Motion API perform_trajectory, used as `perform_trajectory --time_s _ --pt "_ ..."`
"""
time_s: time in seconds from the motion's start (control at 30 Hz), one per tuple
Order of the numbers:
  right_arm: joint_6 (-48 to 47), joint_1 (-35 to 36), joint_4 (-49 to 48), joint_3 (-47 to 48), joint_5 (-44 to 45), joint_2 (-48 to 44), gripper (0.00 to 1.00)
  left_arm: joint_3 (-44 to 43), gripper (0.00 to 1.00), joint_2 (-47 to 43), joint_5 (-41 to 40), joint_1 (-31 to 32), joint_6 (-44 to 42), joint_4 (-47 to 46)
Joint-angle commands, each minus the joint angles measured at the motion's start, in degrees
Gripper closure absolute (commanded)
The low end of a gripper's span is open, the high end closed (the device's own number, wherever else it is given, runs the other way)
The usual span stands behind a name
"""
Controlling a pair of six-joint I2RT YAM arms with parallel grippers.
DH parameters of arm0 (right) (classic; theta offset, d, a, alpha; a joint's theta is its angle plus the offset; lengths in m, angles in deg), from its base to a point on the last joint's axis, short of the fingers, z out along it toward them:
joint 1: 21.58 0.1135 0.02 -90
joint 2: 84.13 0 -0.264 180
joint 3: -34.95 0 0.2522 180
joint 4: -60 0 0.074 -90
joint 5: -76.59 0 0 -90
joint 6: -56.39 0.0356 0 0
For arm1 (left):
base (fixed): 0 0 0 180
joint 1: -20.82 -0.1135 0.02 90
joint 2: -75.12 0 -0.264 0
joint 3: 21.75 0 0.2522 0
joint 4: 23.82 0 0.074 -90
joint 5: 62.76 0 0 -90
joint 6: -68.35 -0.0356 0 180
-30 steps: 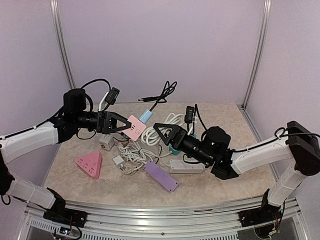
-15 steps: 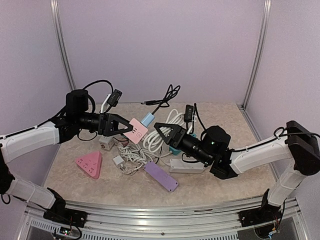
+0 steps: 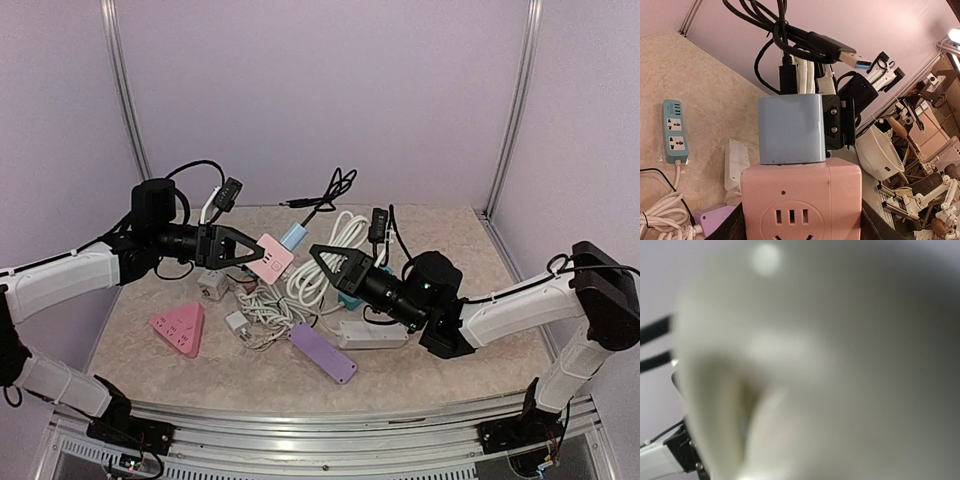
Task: Pull the plug off the socket
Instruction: Remove the plug from the socket.
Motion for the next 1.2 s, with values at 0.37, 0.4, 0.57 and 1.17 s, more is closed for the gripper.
perform_trajectory --time_s 0.37,0.4,0.57,1.17 --pt "-4.5 -0.3 4.8 0.2 2.1 -1.3 1.00 -2.0 1.00 1.0 2.4 -3.9 5.8 -8.9" --pt "-4.5 -0.3 5.0 0.1 2.4 -1.3 1.00 -2.0 1.00 1.0 2.0 -3.9 5.6 -8.5" --pt "-4.9 -0.3 8.3 -1.4 6.1 -2.4 1.00 -2.0 1.00 0.9 1.6 -4.5 5.4 -8.2" --pt "-7.8 -0.3 15.2 -3.0 7.6 -5.7 1.00 -2.3 1.00 1.1 -2.1 -6.2 4.8 -5.1"
